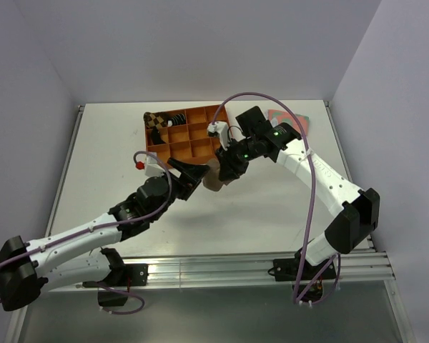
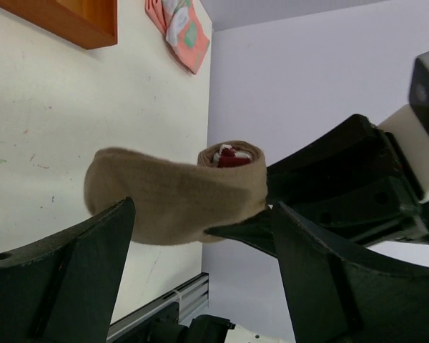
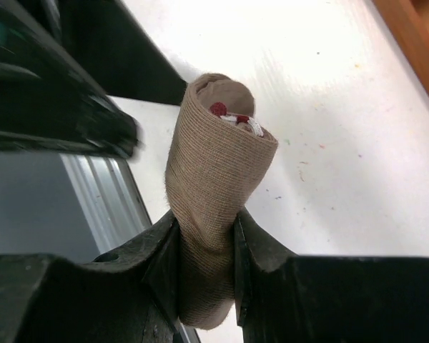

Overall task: Roll the socks
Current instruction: Place the sock in the storage box.

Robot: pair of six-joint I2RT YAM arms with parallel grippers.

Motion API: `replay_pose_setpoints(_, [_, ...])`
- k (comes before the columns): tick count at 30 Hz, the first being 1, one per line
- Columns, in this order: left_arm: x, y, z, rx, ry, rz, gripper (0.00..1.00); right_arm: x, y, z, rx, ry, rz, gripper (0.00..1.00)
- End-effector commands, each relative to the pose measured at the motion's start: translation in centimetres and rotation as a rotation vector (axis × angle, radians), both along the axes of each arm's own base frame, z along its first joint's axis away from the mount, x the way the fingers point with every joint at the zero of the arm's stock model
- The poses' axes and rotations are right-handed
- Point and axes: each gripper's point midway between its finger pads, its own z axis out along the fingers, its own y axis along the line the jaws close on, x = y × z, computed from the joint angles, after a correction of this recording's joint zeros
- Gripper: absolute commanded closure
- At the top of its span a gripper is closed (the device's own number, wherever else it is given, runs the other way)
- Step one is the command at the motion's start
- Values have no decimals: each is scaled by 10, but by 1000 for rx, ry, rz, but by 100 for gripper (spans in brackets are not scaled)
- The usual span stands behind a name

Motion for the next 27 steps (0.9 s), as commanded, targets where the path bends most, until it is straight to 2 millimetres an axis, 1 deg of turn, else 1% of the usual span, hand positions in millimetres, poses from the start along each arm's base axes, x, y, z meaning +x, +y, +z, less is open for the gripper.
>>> replay_pose_setpoints(1, [-1,19,2,24,5,54,17,11,-2,19,26,-106,-37,100])
replay_pose_setpoints(3, [-3,19,5,18,11,48,17,12,-2,19,29,-108,-36,100])
replay_pose_setpoints(6, [-3,13,8,-19,13,28,16,11,0,21,43,-103,-34,100])
replay_pose_setpoints(7, [-4,8,13,-48,2,10,12,10,1,23,50,-107,-33,100])
replay_pose_setpoints(8, [-4,5,12,-59,4,4,4,9,3,25,59,-102,-30,100])
replay_pose_setpoints(9, [-3,2,9,-67,15,2,3,8,3,25,61,-100,-28,100])
replay_pose_setpoints(12, [-3,-8,15,-110,-2,-16,3,8,4,26,63,-101,-26,100])
replay_pose_setpoints(13, [-3,-12,20,-119,-7,-25,3,7,4,25,63,-99,-25,100])
replay_pose_setpoints(17, [1,-20,23,-125,-16,-32,4,3,6,24,69,-87,-13,100])
replay_pose_setpoints(21, [3,-24,25,-138,-20,-34,5,0,8,27,86,-79,-4,100])
replay_pose_setpoints(23, [5,-26,23,-136,-14,-30,5,-2,9,28,87,-70,5,100])
replay_pose_setpoints(27, [7,-28,26,-156,-29,-31,7,-5,10,27,86,-60,17,100])
